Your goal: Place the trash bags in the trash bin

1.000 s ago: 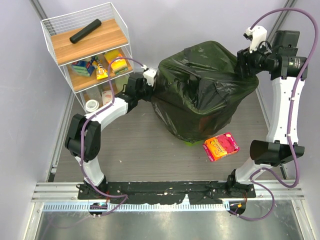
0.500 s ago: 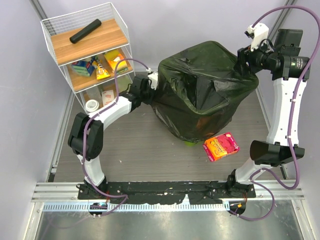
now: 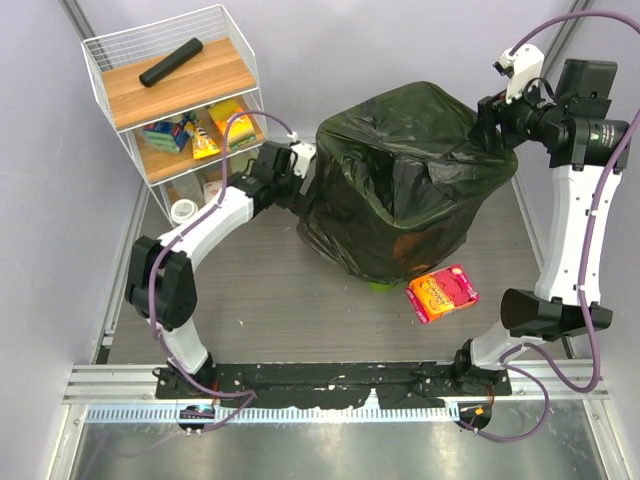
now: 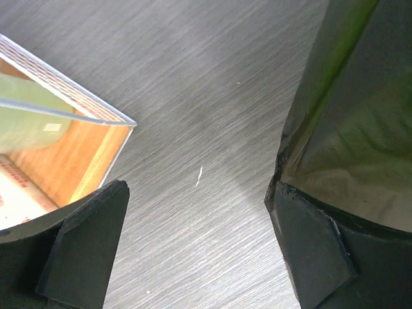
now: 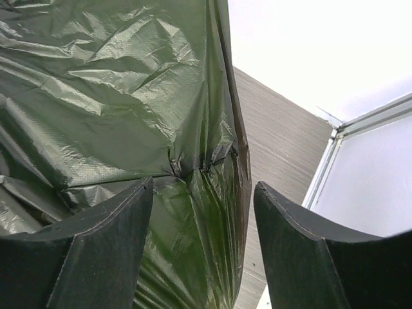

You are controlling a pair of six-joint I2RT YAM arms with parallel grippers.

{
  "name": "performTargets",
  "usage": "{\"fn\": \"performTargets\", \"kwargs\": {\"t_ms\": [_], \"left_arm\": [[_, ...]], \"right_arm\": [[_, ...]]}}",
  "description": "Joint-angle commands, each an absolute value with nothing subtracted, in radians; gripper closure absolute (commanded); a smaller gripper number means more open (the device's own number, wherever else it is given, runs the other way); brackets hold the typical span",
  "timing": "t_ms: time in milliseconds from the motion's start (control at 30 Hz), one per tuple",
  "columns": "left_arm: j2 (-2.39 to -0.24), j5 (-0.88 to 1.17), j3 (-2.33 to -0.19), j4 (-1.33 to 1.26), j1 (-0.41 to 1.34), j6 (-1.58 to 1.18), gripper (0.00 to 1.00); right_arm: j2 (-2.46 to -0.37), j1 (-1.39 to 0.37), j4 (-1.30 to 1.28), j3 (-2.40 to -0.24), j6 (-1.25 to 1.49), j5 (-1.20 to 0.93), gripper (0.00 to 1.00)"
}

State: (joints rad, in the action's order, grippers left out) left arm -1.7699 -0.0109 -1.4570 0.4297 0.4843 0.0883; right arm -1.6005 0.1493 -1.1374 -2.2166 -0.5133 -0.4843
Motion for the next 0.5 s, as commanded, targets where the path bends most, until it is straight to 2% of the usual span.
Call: {"fn": "performTargets", "kwargs": {"t_ms": [0,200,467], "left_arm": [[-1.639,-0.043,-1.543,0.514,0.48,0.1,0.0],[-1.543,-0.075,-1.687,0.67,0.48,0.107,0.0],[-1.465,-0.161,-1.726,0.716,0.474,0.114,0.0]], "right_arm": [[-1.539,0.146,-1.111,-2.23,-0.522,-0.514,0.32],[-1.543,0.13,-1.121,-2.266,-0.466,-0.617,0.32],[-1.652,-0.147,-1.164,-2.35,-0.466,-0.434,0.33]]}}
